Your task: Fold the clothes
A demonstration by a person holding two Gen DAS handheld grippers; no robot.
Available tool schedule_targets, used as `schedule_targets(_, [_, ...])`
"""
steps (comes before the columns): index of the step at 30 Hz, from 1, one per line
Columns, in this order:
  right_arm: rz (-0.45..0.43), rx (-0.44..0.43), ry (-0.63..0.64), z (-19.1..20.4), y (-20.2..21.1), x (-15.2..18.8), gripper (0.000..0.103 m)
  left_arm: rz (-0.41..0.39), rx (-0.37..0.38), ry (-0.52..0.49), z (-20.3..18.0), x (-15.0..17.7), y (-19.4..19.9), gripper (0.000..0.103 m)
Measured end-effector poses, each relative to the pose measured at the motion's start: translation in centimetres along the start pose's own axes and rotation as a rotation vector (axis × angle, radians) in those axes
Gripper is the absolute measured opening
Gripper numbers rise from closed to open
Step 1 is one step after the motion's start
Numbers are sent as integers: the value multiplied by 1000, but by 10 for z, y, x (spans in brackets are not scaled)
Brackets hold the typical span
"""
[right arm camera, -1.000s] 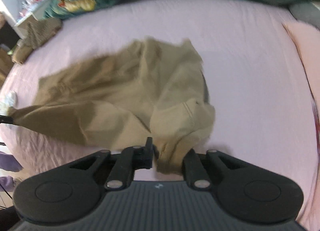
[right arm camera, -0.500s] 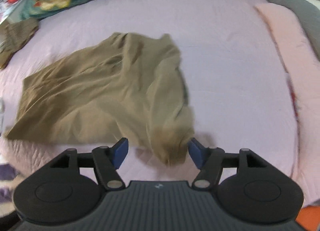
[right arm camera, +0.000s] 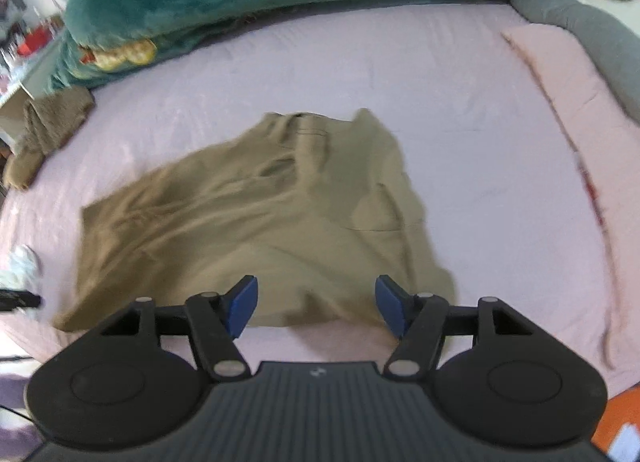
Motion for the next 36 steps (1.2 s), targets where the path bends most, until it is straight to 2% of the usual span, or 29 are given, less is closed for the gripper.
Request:
schedule_targets(4, [-122, -49, -100, 8, 6, -3, 65, 16, 27, -35, -17, 5, -1, 38])
schedule_targets(8, [-229, -22, -138, 11, 11, -6, 66, 35, 31, -48, -22, 11, -4, 38])
schedule_targets(12, [-217, -27, -149, 15, 14, 1, 66, 82, 39, -37, -16, 36, 5, 38])
schedule_targets(16, [-162, -33, -141, 22, 31, 31, 66, 140, 43, -33, 0, 69, 20, 38])
schedule_targets(19, [-131, -18, -145, 26, 42, 47, 66, 149, 54, -25, 11, 79, 23, 38])
schedule_targets(21, [-142, -4, -143, 28, 37, 45, 66, 120, 62, -35, 12, 73, 19, 38])
schedule_targets(25, [-216, 31, -131, 29, 4, 25, 66, -13, 51, -79, -5, 38, -5, 38])
schedule_targets(27, [-252, 48, -126, 30, -12, 15, 66, -63, 41, -60, -7, 21, -21, 38])
schedule_targets(32, [-302, 57, -131, 30, -49, -11, 66, -134, 32, -3, -9, -10, -29, 38])
schedule_targets(36, [-317, 32, -90, 37, -57, -29, 66, -165, 16, 15, -6, -22, -28, 38])
Point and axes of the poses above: each gripper's, at about its wrist camera, not at the fingertips, and y roughly against the way its jaws point, z to its left, x to its underside, the point moved 5 cm from there along -y, roughly the way its jaws point, and after that the axes turned 5 degrees about y, right-handed, at the moved point
